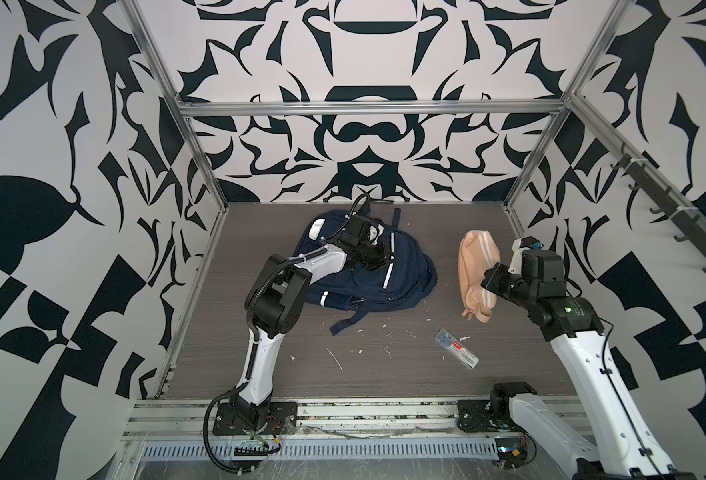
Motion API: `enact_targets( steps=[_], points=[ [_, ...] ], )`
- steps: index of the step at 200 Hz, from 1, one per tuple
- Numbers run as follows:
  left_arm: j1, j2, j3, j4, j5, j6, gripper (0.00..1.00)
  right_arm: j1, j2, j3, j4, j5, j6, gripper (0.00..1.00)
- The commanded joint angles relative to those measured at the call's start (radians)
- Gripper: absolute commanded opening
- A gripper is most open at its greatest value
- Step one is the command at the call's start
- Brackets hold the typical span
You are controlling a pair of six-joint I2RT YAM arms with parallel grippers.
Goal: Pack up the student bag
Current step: 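Lower the peach pouch into the open backpack with the right gripper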
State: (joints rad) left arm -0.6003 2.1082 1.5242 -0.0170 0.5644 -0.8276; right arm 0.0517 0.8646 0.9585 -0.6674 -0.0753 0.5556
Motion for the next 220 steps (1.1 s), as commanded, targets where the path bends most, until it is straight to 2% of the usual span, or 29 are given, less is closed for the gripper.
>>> enact_targets(
  steps=[1,33,69,108,156,192,220],
  points=[
    [0.008,-0.128,0.009,0.015,0.065,0.038,0.00,-0.001,-0.019,-0.011,0.075,-0.016,0.069,0.00],
    [0.026,-0.234,-0.027,0.049,0.117,0.040,0.00,-0.001,-0.031,-0.024,0.150,-0.025,0.184,0.00],
    [0.037,-0.337,-0.060,0.077,0.174,0.036,0.00,-0.001,0.025,0.017,0.166,-0.077,0.206,0.00],
    [0.053,-0.425,-0.119,0.218,0.212,-0.011,0.00,0.016,0.091,0.004,0.286,-0.160,0.346,0.00],
    [0.053,-0.437,-0.151,0.375,0.195,-0.126,0.00,0.188,0.225,-0.027,0.481,-0.108,0.508,0.00],
    [0.049,-0.426,-0.138,0.430,0.181,-0.167,0.00,0.330,0.378,-0.028,0.608,-0.066,0.560,0.00],
    [0.044,-0.419,-0.127,0.444,0.180,-0.174,0.00,0.365,0.486,-0.024,0.700,-0.063,0.557,0.00]
  ],
)
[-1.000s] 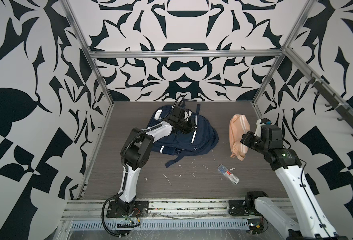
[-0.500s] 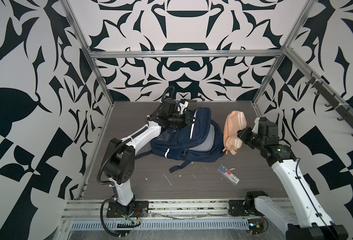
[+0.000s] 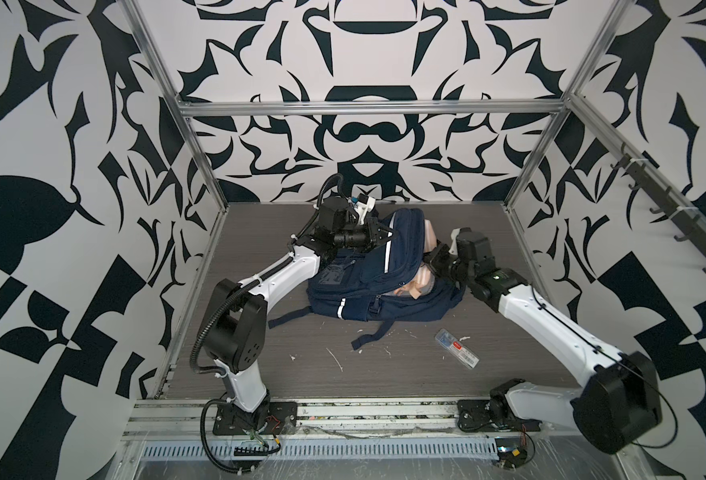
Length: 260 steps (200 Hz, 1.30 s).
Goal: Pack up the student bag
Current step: 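Lower the peach pouch into the open backpack with the right gripper, then open the right gripper to release the pouch inside the backpack and withdraw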
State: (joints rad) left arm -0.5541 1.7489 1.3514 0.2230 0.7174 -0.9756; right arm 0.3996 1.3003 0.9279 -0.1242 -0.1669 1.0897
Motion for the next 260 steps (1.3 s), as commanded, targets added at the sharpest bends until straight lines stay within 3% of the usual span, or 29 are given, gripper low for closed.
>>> enact_targets(
  steps=[1,22,86,131,186,214,260],
  points=[
    [-0.003,-0.060,0.045,0.205,0.027,-0.026,0.00,0.018,0.055,0.009,0.159,0.028,0.020,0.00],
    [-0.014,-0.052,0.047,0.217,0.028,-0.031,0.00,0.029,0.149,0.048,0.185,0.002,-0.025,0.00],
    [-0.048,-0.012,0.063,0.324,0.033,-0.098,0.00,0.042,0.379,0.108,0.392,-0.090,0.021,0.00],
    [-0.075,0.025,0.083,0.356,-0.001,-0.129,0.00,0.055,0.532,0.160,0.530,-0.194,0.125,0.00],
    [-0.086,0.052,0.101,0.321,-0.010,-0.124,0.00,0.086,0.591,0.212,0.479,-0.191,0.079,0.00],
    [-0.084,0.047,0.087,0.293,-0.034,-0.110,0.00,0.106,0.597,0.221,0.448,-0.187,0.048,0.06],
    [-0.066,0.057,0.088,0.322,-0.038,-0.154,0.00,0.127,0.619,0.200,0.522,-0.287,0.052,0.09]
  ],
)
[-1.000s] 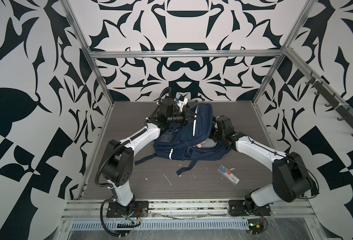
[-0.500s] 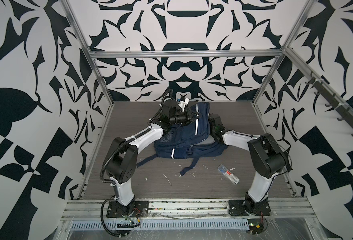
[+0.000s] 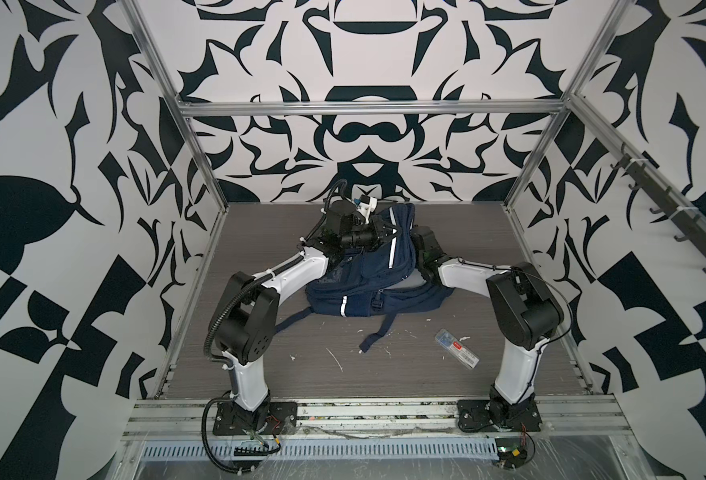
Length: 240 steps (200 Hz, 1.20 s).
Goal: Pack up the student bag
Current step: 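Open the right gripper to release the pouch inside the backpack and withdraw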
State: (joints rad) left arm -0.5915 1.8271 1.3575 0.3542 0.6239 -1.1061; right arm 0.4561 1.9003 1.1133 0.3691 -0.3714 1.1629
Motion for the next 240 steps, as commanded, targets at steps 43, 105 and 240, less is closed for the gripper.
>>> enact_targets(
  steps=[43,105,240],
  points=[
    [-0.034,-0.001,0.123,0.215,0.107,-0.034,0.00,0.080,0.047,0.027,0.056,-0.135,-0.013,0.16],
    [-0.031,-0.046,0.067,0.213,0.089,-0.028,0.00,0.082,0.013,0.061,-0.073,-0.092,-0.062,0.44],
    [0.039,-0.134,-0.053,0.088,0.013,0.016,0.00,-0.010,-0.359,-0.163,-0.223,0.029,-0.161,0.92]
  ],
)
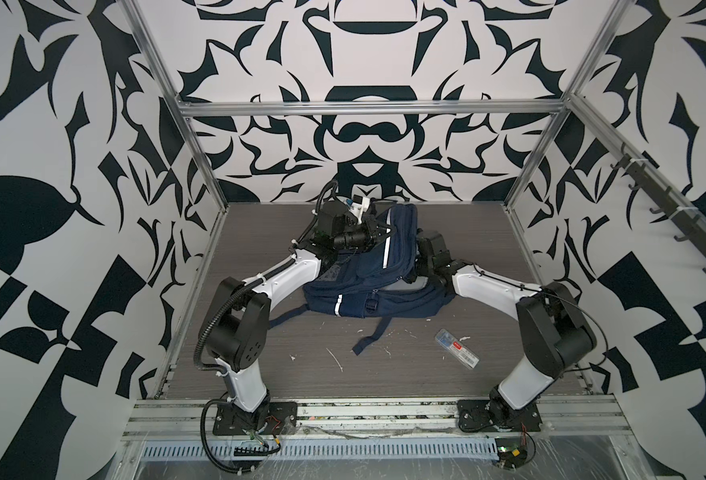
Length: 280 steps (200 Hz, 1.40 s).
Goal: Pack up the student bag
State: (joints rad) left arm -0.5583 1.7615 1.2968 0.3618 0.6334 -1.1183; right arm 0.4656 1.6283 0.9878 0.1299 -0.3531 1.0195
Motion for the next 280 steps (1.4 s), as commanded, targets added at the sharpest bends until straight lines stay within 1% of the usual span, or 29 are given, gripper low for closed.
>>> enact_targets(
  steps=[1,22,52,78,93,117,137,152,166,194,204,213,235,257,280],
  points=[
    [0.006,-0.068,0.008,0.079,0.003,0.029,0.00,-0.019,-0.091,-0.039,0.017,0.011,-0.018,0.92],
    [0.014,-0.065,0.015,0.044,-0.004,0.037,0.00,-0.036,-0.155,-0.084,0.001,0.028,-0.021,0.94],
    [0.019,-0.058,0.017,0.009,-0.024,0.063,0.00,-0.076,-0.258,-0.121,-0.080,0.063,-0.043,0.95],
    [0.017,-0.024,0.052,-0.056,-0.047,0.111,0.00,-0.191,-0.366,-0.184,-0.133,0.018,-0.001,0.94],
    [0.016,0.004,0.067,-0.082,-0.062,0.129,0.00,-0.262,-0.453,-0.217,-0.207,0.036,0.007,0.93],
    [0.008,0.052,0.092,-0.110,-0.070,0.143,0.00,-0.352,-0.587,-0.211,-0.363,0.101,-0.068,0.93],
    [-0.018,0.103,0.118,-0.144,-0.065,0.170,0.00,-0.389,-0.627,-0.149,-0.482,0.123,-0.194,0.93],
    [-0.048,0.140,0.139,-0.171,-0.072,0.188,0.07,-0.389,-0.616,-0.085,-0.574,0.128,-0.286,0.94],
    [-0.074,0.176,0.157,-0.182,-0.076,0.188,0.12,-0.389,-0.612,-0.056,-0.627,0.132,-0.337,0.93],
    [-0.101,0.216,0.176,-0.180,-0.076,0.181,0.18,-0.389,-0.629,-0.060,-0.637,0.136,-0.359,0.93],
    [-0.101,0.214,0.174,-0.190,-0.080,0.186,0.24,-0.389,-0.630,-0.062,-0.637,0.129,-0.363,0.93],
    [-0.100,0.204,0.172,-0.220,-0.092,0.197,0.31,-0.389,-0.627,-0.067,-0.636,0.121,-0.368,0.92],
    [-0.092,0.153,0.179,-0.359,-0.119,0.254,0.47,-0.389,-0.613,-0.090,-0.638,0.106,-0.378,0.92],
    [-0.087,0.045,0.147,-0.496,-0.159,0.331,0.63,-0.382,-0.611,-0.100,-0.645,0.092,-0.387,0.91],
    [-0.067,-0.104,0.046,-0.607,-0.181,0.370,0.73,-0.338,-0.611,-0.092,-0.687,0.104,-0.418,0.90]
  ],
)
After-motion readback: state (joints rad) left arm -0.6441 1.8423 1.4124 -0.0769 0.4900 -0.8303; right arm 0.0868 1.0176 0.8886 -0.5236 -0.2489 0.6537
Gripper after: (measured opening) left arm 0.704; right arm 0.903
